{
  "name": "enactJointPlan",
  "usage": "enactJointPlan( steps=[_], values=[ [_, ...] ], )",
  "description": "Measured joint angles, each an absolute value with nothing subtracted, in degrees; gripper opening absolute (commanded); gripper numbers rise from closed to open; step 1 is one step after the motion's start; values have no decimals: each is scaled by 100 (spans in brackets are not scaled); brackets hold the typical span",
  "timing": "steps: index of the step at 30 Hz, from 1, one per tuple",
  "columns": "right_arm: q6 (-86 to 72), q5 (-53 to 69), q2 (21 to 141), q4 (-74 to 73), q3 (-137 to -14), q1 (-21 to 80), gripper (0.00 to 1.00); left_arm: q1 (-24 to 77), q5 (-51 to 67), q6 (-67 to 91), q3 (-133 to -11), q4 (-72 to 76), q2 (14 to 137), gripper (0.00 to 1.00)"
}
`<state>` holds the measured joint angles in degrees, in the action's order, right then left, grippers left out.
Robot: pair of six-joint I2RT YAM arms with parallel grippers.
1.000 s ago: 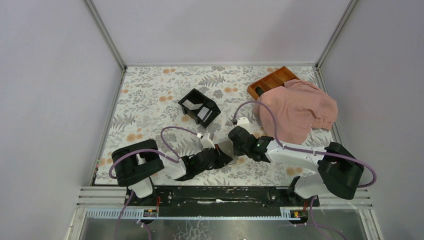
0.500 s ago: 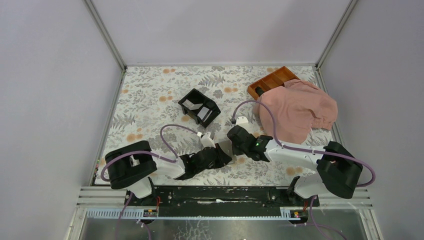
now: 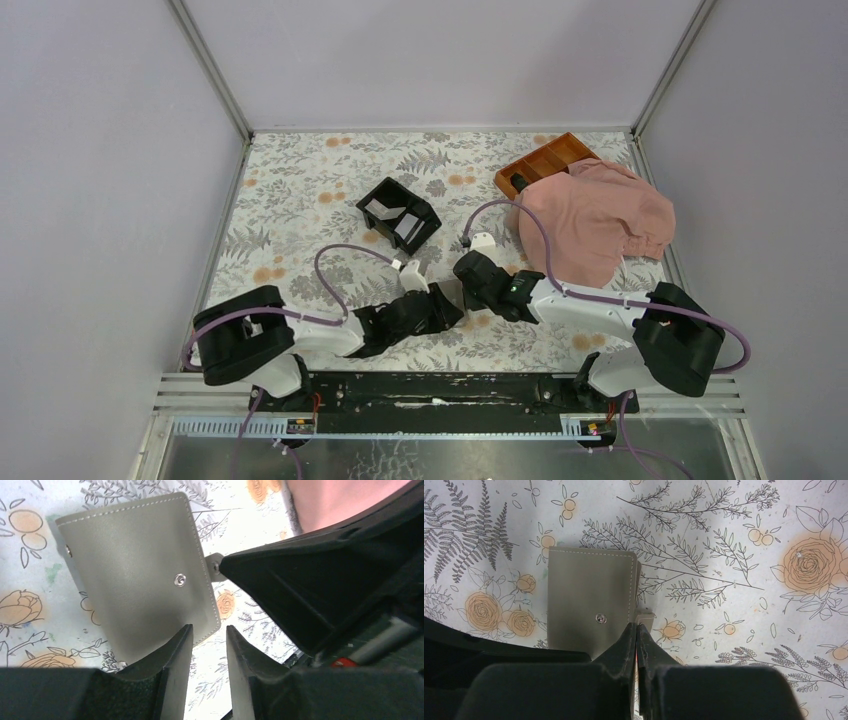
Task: Put the credit cards into the card holder
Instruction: Close the card holder at the center of the board.
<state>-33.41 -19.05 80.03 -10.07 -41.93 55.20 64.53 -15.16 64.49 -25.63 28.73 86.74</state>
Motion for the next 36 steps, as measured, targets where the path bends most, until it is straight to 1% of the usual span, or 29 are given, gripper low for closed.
enactJointPlan(
  steps=[9, 13, 20, 25, 32, 36],
  values=[
    [-3334, -1905, 8003, -1007, -4193, 5537, 2, 6453, -1619, 6344, -2545, 2858, 8053, 41],
    [-3328, -1905, 8003, -1007, -4195, 5548, 2, 6453, -1855, 6329, -2405, 2783, 7623, 42],
    [-3321, -1911, 8003, -1066, -4250, 5568, 2, 6429, -2471, 6326, -1815, 2362, 6969, 39],
    [-3317, -1962, 8003, -1168, -4335, 5614, 2, 6370, -2606, 6274, -1452, 2331, 7061, 38],
    [-3280, -2021, 8003, -1319, -4504, 5680, 2, 6366, -2617, 6005, -1605, 2364, 7660, 44],
    [-3273, -2036, 8058, -1378, -4543, 5695, 1, 6366, -2613, 5872, -1723, 2458, 7870, 44]
  ],
)
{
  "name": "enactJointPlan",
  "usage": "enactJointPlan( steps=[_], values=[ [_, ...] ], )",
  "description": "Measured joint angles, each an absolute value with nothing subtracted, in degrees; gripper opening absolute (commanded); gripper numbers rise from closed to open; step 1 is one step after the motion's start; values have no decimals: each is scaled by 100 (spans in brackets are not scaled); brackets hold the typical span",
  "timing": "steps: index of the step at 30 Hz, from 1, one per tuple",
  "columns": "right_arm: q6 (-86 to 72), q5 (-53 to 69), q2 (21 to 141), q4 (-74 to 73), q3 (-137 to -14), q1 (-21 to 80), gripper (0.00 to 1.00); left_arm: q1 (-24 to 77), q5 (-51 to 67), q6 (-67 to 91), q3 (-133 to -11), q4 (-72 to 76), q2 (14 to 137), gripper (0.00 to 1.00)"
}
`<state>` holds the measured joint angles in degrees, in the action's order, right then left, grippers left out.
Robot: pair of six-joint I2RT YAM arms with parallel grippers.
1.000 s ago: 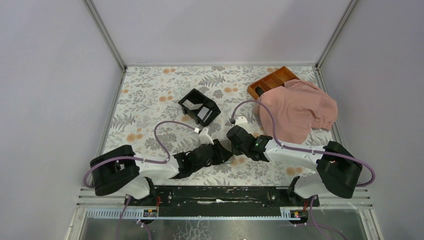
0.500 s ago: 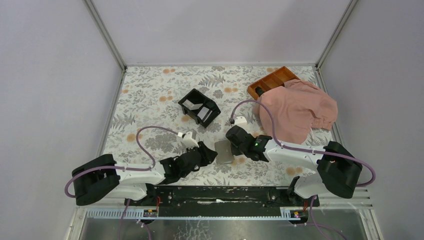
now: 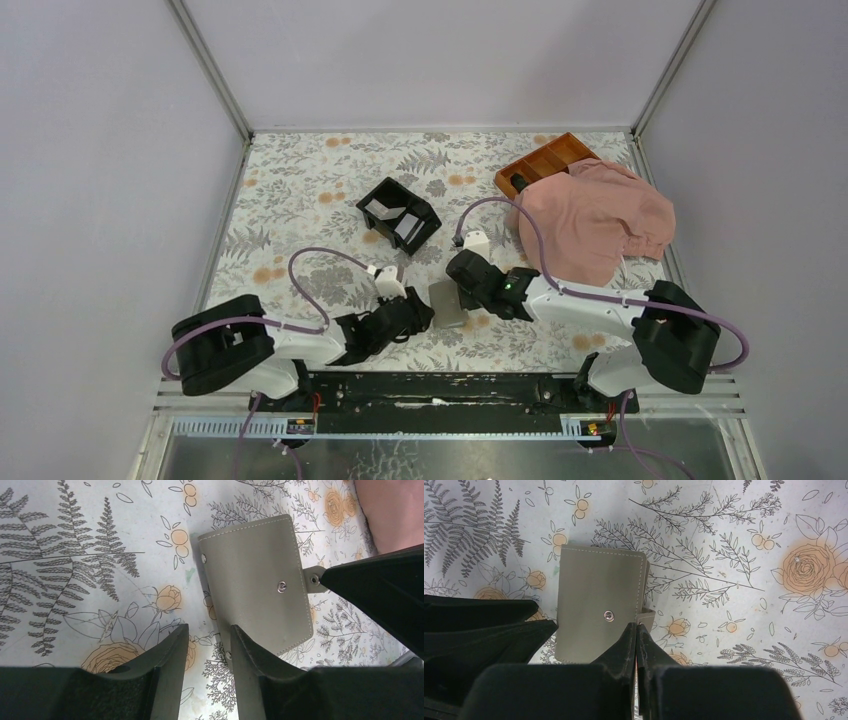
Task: Put the credit cards into the card holder
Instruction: Close the card holder at the center of the board.
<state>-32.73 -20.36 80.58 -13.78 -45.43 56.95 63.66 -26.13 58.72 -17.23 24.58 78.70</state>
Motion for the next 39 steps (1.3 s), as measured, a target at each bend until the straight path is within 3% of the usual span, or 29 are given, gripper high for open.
enactJointPlan(
  steps=[39],
  values=[
    [-3127, -2029, 8947, -1476, -5094, 5813, 0, 6364, -2379, 5548, -2182, 2910, 8628, 41]
  ],
)
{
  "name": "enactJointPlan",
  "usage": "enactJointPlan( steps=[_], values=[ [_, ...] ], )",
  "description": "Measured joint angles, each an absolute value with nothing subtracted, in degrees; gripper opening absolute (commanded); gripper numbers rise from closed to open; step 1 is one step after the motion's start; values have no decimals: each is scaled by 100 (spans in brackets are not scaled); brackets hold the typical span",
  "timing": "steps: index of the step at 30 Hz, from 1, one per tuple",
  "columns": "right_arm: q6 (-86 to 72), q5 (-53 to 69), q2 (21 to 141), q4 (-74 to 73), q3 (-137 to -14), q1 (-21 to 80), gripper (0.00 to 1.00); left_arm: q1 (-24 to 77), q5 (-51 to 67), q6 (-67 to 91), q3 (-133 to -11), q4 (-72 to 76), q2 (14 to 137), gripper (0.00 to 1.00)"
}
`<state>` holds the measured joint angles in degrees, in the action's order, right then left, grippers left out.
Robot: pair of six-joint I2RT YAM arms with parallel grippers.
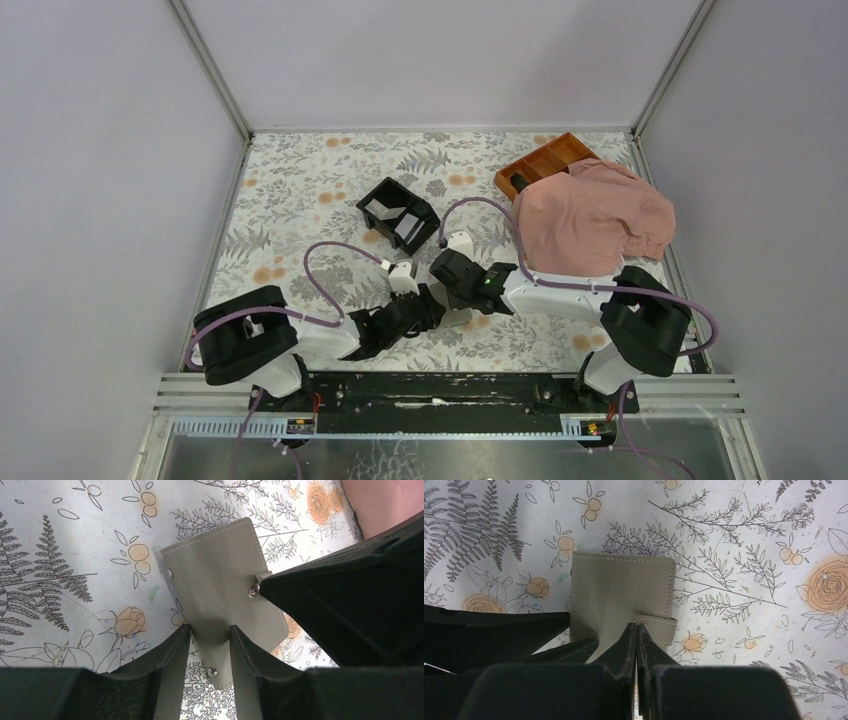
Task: Put the credit cards into the card holder
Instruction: Close the card holder at the center of the board.
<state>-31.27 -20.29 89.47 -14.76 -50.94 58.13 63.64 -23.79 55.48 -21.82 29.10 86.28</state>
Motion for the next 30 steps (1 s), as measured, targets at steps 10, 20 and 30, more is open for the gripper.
enactJointPlan(
  steps=[10, 20, 30],
  values=[
    [-3124, -2023, 9028, -1476, -5137, 5813, 0, 6364, -2375, 5551, -2182, 2945, 8646, 41],
    [-3127, -1997, 9067, -1463, -5137, 5813, 0, 6364, -2373, 5551, -2182, 2956, 8652, 41],
    [-3127, -1986, 9094, -1444, -5137, 5815, 0, 6361, -2373, 5551, -2182, 2961, 8656, 41]
  ],
)
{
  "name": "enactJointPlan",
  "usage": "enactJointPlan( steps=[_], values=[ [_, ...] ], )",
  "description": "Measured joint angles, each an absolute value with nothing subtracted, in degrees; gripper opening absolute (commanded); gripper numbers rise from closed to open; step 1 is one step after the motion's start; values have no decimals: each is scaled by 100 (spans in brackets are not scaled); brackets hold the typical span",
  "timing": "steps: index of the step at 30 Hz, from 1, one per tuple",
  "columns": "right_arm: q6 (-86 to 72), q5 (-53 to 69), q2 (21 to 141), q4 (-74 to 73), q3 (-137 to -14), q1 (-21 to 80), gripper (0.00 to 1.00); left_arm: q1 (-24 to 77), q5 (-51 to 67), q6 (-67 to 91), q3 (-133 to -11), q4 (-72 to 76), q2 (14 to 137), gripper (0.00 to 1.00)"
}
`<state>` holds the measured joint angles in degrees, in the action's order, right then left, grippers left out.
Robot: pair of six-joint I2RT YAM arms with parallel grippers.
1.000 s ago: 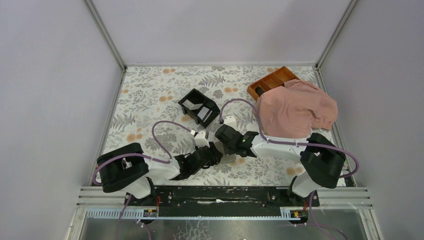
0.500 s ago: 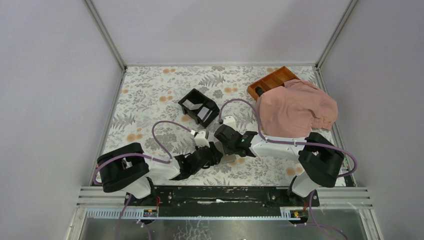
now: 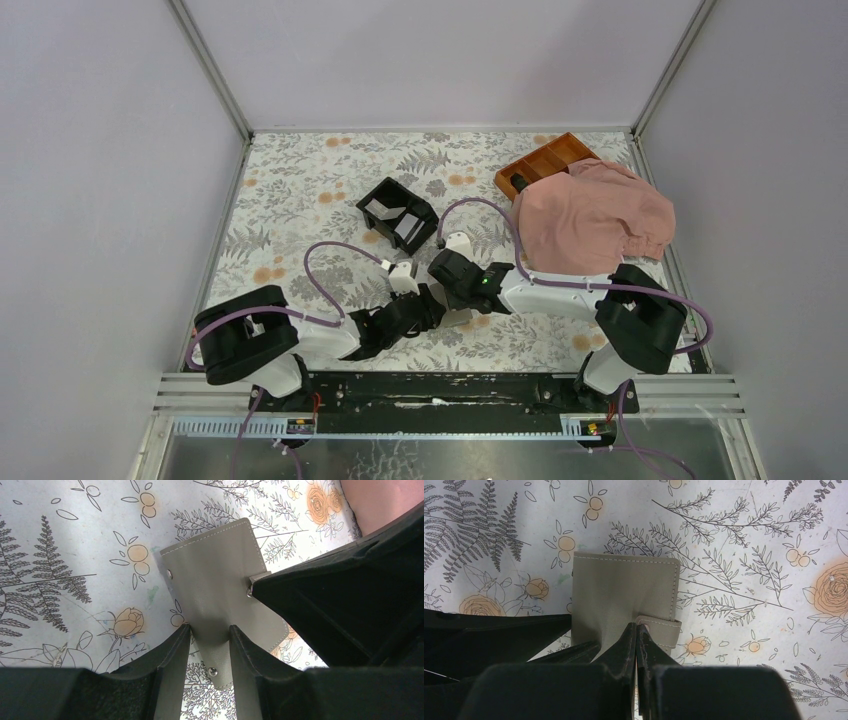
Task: Put the credit cards into the card holder
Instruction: Close the card holder at the center of the board.
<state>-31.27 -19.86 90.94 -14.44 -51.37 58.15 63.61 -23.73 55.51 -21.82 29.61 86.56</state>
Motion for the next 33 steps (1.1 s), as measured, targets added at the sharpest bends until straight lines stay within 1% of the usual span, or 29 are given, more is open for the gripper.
enactJointPlan(
  steps=[33],
  values=[
    [-3133, -1977, 9155, -1339, -5148, 5819, 0, 6359, -2377, 5586, -2180, 3039, 8705, 41]
  ],
)
